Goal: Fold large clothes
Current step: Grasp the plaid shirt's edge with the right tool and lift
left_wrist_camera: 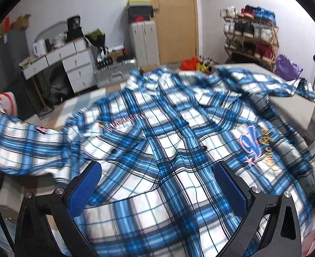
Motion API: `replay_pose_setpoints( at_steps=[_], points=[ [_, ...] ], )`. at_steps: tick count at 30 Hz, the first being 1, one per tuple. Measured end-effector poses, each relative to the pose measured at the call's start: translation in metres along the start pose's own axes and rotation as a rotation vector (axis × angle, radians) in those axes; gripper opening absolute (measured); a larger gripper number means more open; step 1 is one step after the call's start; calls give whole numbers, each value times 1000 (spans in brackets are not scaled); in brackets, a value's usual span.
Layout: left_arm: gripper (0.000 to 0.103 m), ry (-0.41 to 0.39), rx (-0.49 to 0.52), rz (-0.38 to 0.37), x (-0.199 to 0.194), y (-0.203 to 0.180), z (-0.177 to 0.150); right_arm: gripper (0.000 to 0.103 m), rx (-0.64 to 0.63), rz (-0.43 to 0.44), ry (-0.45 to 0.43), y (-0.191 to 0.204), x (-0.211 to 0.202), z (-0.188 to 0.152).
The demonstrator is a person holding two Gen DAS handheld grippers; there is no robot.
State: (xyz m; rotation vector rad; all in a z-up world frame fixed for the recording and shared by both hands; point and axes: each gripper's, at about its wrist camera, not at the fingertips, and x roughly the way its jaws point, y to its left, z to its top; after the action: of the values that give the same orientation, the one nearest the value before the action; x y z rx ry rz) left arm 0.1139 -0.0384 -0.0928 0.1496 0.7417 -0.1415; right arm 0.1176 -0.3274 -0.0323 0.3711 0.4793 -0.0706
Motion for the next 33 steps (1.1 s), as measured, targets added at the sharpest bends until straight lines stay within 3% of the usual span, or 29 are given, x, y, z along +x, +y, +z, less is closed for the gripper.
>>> replay_pose_setpoints(
  at_steps=[4, 7, 10, 13, 14, 16, 18, 19, 20, 22, 23, 25, 29, 31, 33],
  points=[
    [102, 49, -2, -6, 23, 0, 3, 103, 226, -82, 59, -113, 47, 55],
    [102, 71, 8, -25, 31, -4, 2, 103, 466, -35, 192, -186, 91, 76],
    [102, 73, 37, -19, 34, -8, -1, 103, 651, -40, 250, -226, 118, 81],
    [102, 86, 56, -31, 34, -7, -5, 103, 709, -57, 270, -238, 137, 89],
    [102, 89, 59, -35, 35, -6, -4, 103, 700, -55, 274, -238, 141, 93],
    [102, 90, 60, -29, 36, -1, -3, 103, 663, -133, 315, -235, 153, 97],
    [102, 86, 54, -23, 40, 2, -2, 93, 615, -244, 380, -239, 163, 96],
    [102, 89, 46, -23, 40, 4, -2, 75, 615, -303, 414, -243, 167, 94],
    [102, 92, 41, -23, 45, 5, -1, 48, 628, -344, 429, -248, 170, 92],
    [102, 111, 26, -37, 48, 7, -3, 15, 632, -412, 420, -254, 169, 91],
    [102, 115, 26, -40, 54, 10, -2, 8, 621, -438, 405, -254, 167, 92],
    [102, 116, 32, -37, 57, 10, -4, 6, 576, -448, 362, -250, 165, 96],
    [102, 112, 35, -29, 61, 12, -9, 5, 303, -486, 191, -201, 147, 133],
    [102, 119, 18, -37, 63, 15, -9, 5, 122, -501, 60, -161, 129, 155],
    [102, 118, 2, -46, 63, 18, -8, 5, 20, -452, -59, -132, 117, 163]
  ],
)
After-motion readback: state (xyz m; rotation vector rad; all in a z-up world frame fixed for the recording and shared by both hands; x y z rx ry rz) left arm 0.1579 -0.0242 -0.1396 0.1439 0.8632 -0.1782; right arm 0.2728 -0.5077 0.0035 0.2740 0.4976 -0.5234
